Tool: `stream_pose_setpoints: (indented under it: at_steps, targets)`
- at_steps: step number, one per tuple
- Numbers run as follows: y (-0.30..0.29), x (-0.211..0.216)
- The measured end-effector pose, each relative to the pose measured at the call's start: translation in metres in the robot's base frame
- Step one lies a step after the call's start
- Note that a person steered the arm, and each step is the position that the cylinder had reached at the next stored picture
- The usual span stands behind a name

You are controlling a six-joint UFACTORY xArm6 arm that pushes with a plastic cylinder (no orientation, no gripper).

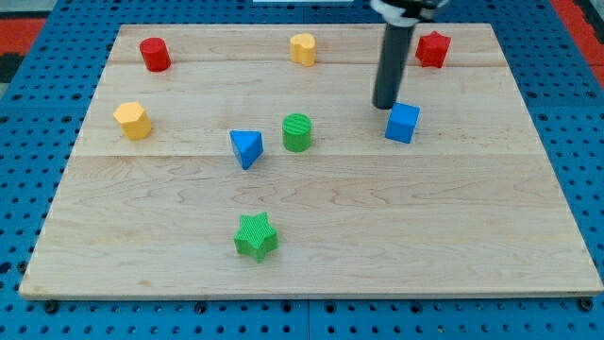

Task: Slightly move the blue cube towards the right center

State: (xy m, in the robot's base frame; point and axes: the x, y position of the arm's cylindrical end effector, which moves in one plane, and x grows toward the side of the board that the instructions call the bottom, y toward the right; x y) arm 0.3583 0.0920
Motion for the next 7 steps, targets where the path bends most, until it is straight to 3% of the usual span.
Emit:
stream_pose_setpoints:
  at_steps: [2,4,5,7]
  targets:
    - [0.061,0.047]
    - [0.002,0.068]
    - [0.002,0.110]
    - [0.060,0.091]
